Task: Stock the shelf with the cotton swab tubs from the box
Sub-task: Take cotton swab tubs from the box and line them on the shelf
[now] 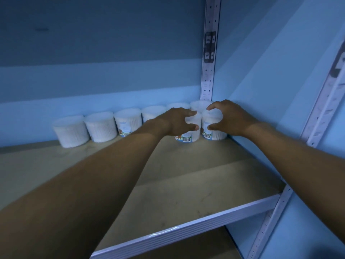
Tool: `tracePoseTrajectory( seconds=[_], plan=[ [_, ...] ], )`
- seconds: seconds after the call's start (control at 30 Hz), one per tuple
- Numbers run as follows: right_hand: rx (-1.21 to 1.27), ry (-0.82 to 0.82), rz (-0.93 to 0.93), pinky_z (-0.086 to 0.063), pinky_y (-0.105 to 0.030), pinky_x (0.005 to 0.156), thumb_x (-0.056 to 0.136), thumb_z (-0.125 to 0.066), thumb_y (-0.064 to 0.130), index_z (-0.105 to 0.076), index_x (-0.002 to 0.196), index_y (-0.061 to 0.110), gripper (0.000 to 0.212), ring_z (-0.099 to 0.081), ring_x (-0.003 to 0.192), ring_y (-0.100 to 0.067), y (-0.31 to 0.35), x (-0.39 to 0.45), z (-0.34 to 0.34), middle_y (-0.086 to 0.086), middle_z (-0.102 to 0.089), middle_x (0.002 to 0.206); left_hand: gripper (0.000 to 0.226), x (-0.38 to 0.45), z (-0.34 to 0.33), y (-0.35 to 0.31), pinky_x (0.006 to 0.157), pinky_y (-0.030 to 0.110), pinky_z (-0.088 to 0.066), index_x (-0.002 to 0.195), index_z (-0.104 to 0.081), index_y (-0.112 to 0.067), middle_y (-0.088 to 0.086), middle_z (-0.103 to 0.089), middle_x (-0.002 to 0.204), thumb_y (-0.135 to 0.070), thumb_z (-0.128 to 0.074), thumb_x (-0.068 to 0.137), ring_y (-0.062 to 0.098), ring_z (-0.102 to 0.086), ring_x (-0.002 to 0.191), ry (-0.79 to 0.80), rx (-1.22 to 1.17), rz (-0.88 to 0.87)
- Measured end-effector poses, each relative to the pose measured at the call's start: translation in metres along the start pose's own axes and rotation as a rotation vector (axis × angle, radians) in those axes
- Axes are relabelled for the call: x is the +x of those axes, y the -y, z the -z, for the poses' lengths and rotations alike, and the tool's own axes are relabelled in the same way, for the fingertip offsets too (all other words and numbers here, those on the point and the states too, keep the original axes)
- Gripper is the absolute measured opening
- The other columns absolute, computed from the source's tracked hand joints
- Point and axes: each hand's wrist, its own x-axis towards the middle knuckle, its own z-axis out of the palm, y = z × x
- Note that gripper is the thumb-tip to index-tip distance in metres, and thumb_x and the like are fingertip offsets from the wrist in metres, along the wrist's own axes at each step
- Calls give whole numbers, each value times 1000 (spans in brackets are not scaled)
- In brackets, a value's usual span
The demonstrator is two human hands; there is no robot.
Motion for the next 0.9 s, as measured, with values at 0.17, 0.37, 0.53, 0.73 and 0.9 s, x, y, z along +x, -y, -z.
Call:
tracePoseTrajectory(
  seconds=[0.17,0.37,0.53,0.73,0.9],
  plan=[
    [24,-62,15,-40,-34,106,79,-77,42,-55,135,30,62,-49,129,-21,24,-24,-5,-4,-48,139,70,-45,4,4,111,28,-30,148,-43,-34,-5,-36,157,-59,-62,86,17,-39,141,-15,-2,20],
    [83,1,83,-36,-30,111,84,-73,45,-50,139,33,61,-43,134,-15,73,-81,-7,3,-45,143,67,-121,20,12,113,30,-29,148,-39,-40,-14,-33,157,-62,-58,88,11,-31,144,-24,61,73],
    [55,56,153,-40,-36,109,84,-71,49,-48,139,37,61,-45,133,-12,114,-131,-8,11,-42,146,70,-187,24,24,116,30,-29,148,-42,-34,-10,-40,154,-61,-60,87,11,-35,142,-71,130,36],
    [57,135,226,-41,-34,106,86,-69,44,-44,143,36,62,-43,132,-10,159,-184,-15,12,-38,146,66,-265,21,31,113,35,-35,147,-43,-36,-8,-44,151,-60,-60,87,13,-40,138,-88,128,69],
    [100,158,258,-40,-34,106,87,-70,36,-45,143,32,61,-43,132,-14,194,-228,-33,9,-40,146,59,-328,2,39,106,30,-40,140,-54,-29,-5,-56,140,-52,-65,87,15,-51,128,-136,106,71]
  ],
)
